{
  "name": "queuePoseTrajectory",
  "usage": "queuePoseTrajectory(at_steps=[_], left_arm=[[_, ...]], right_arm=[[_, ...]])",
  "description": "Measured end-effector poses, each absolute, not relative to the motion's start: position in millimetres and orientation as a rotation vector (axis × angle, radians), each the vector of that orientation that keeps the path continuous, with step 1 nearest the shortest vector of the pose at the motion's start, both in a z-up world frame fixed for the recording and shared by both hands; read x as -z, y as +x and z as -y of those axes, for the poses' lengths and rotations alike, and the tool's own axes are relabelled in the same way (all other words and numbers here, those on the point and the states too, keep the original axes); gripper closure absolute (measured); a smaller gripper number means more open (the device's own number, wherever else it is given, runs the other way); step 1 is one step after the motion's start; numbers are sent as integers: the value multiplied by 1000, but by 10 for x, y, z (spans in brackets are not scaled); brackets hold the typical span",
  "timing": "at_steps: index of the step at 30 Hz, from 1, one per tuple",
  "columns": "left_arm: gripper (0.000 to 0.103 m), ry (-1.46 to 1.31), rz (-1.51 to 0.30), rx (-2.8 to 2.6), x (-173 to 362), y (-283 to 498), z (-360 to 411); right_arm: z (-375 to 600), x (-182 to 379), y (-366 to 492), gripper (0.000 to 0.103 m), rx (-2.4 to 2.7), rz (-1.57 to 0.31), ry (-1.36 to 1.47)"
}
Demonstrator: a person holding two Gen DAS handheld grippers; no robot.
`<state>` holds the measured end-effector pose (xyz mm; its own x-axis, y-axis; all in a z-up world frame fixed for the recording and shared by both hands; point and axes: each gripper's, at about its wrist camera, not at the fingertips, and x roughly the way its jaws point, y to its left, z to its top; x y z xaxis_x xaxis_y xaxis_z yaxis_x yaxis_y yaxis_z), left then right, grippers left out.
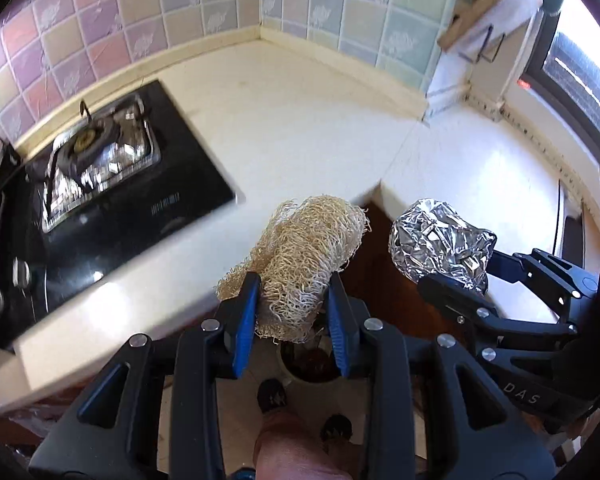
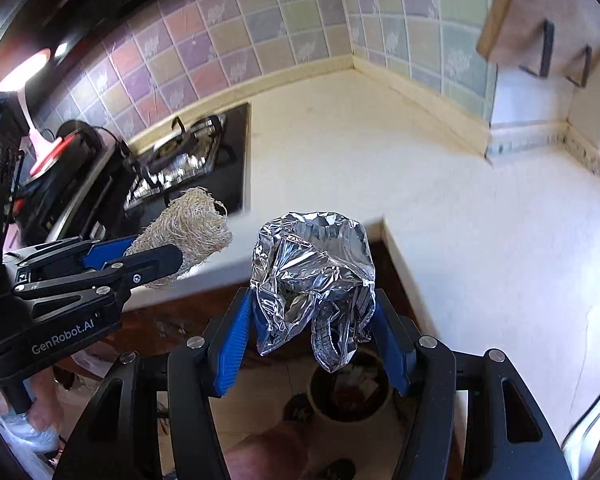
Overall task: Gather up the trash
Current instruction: 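Lift the foil ball and loofah and carry them down over the floor bin, then open both tools to drop the foil ball and loofah into the bin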
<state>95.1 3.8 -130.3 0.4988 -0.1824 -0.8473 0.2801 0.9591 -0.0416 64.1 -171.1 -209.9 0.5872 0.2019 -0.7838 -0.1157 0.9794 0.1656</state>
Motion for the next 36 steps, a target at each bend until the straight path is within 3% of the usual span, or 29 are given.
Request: queuePoseTrajectory(at_steps=[14,27,33,36], left_arm=[[74,141,-1211,331,3362,439,30],[71,77,-1353,366,5610,617,199],[59,60,-1365,369,6060,745,232],[43,59,-1403,367,6242,779,251]], right_arm=[[1625,4321,51,45,-68,-1117,93],[1927,6630,136,43,42,-1283,135],[2029,7234,351,37,38,-1325,118],[2063,7381,373,25,49,-1319,106]])
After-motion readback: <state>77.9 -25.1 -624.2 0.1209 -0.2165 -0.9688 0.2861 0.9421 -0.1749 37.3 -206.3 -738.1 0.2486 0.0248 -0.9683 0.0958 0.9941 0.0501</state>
